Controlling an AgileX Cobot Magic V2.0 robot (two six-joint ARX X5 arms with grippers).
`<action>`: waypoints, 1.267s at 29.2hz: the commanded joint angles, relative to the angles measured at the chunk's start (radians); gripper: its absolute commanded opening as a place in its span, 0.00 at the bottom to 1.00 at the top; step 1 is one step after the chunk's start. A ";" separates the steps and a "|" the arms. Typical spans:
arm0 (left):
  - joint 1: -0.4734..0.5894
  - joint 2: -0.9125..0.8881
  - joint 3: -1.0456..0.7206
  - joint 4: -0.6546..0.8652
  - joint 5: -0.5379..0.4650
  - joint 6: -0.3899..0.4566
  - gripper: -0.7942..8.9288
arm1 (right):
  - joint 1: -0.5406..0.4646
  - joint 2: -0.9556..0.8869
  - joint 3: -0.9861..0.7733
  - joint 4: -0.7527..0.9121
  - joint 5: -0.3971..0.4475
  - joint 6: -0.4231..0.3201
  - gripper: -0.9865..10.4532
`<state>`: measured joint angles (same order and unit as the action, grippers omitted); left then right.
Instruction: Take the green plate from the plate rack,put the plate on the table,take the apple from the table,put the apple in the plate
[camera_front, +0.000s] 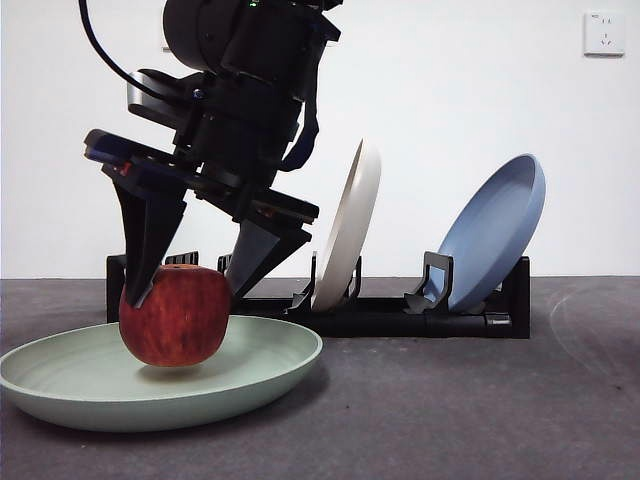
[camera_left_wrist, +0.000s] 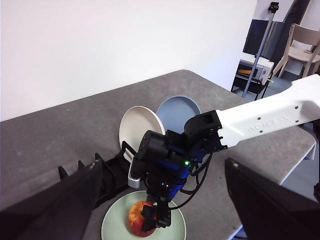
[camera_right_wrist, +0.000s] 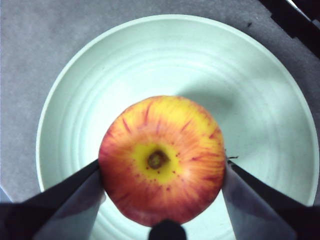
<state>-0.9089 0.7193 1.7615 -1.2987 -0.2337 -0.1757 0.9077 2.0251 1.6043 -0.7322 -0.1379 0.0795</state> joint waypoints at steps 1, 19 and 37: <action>0.002 -0.004 0.001 0.002 -0.004 0.013 0.50 | 0.002 0.007 0.003 -0.001 0.000 0.007 0.33; 0.002 -0.004 0.001 0.002 -0.003 0.016 0.50 | 0.002 0.007 0.003 0.002 -0.003 0.014 0.37; 0.002 -0.004 0.001 0.002 -0.003 0.015 0.50 | 0.002 0.007 0.002 0.030 -0.003 0.014 0.37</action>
<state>-0.9089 0.7193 1.7615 -1.2999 -0.2337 -0.1749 0.9081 2.0251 1.6043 -0.7090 -0.1383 0.0864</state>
